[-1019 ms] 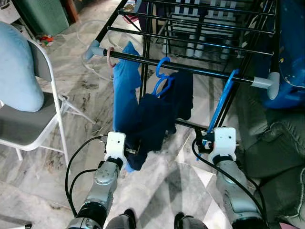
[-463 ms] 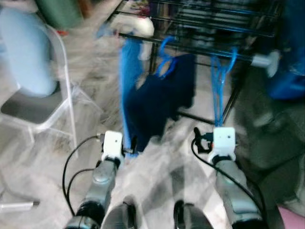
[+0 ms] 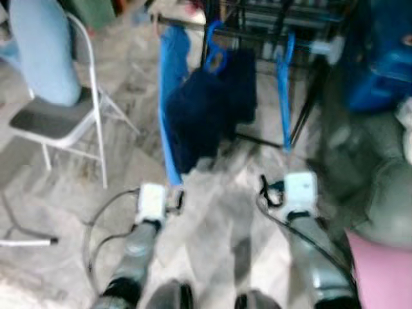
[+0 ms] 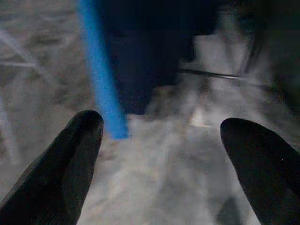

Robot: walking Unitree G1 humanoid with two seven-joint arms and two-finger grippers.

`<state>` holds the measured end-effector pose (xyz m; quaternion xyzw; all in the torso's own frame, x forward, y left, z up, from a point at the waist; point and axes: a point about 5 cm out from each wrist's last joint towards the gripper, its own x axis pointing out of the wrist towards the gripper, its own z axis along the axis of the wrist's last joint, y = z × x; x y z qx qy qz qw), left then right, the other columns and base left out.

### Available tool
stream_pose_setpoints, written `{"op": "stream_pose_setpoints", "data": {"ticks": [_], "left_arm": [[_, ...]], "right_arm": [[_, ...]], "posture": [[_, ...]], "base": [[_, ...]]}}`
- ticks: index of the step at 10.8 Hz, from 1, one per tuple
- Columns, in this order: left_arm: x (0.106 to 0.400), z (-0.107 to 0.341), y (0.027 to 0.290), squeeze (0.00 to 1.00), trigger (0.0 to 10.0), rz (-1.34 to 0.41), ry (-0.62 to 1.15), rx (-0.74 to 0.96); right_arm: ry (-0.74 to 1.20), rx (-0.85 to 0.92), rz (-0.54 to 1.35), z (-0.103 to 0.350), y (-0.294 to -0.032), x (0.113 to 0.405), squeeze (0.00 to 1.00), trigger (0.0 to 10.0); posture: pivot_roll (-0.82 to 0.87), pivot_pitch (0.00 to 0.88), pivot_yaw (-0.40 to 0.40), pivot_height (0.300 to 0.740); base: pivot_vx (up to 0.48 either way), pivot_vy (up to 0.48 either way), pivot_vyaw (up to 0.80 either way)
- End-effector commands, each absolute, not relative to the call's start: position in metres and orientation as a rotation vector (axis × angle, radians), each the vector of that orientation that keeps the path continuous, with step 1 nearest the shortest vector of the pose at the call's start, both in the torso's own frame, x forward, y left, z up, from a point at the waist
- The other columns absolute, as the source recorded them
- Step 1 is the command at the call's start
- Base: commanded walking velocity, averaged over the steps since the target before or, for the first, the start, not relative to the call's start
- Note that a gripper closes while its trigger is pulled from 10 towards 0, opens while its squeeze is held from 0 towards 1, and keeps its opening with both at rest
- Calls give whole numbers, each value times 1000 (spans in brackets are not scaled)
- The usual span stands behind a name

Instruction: Hang hanger

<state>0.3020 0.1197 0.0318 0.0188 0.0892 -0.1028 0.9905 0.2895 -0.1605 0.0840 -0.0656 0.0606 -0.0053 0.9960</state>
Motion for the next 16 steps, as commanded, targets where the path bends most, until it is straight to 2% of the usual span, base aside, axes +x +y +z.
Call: {"op": "stream_pose_setpoints", "data": {"ticks": [1,2,6,10,15,16], "left_arm": [[300,29,128,0,10000,-185,188,48],[300,27,131,0,10000,-176,200,42],[297,22,139,0,10000,-129,230,43],[296,20,139,0,10000,-126,232,47],[297,20,135,0,10000,-138,234,51],[297,19,134,0,10000,-145,237,58]], "right_arm": [[142,-114,25,79,-152,288,0,10000],[140,-116,63,78,-148,288,0,10000],[124,-72,183,78,-131,283,0,10000],[112,-48,252,81,-121,283,0,10000],[107,-21,283,81,-117,281,0,10000],[97,-20,306,82,-114,279,0,10000]], "posture": [[-106,184,66,740],[-104,187,66,740],[-92,200,60,740],[-84,207,57,740],[-93,198,63,740],[-96,198,59,740]], "base": [[0,0,0],[0,0,0],[0,80,800],[0,461,800],[0,472,0],[0,469,800]]}}
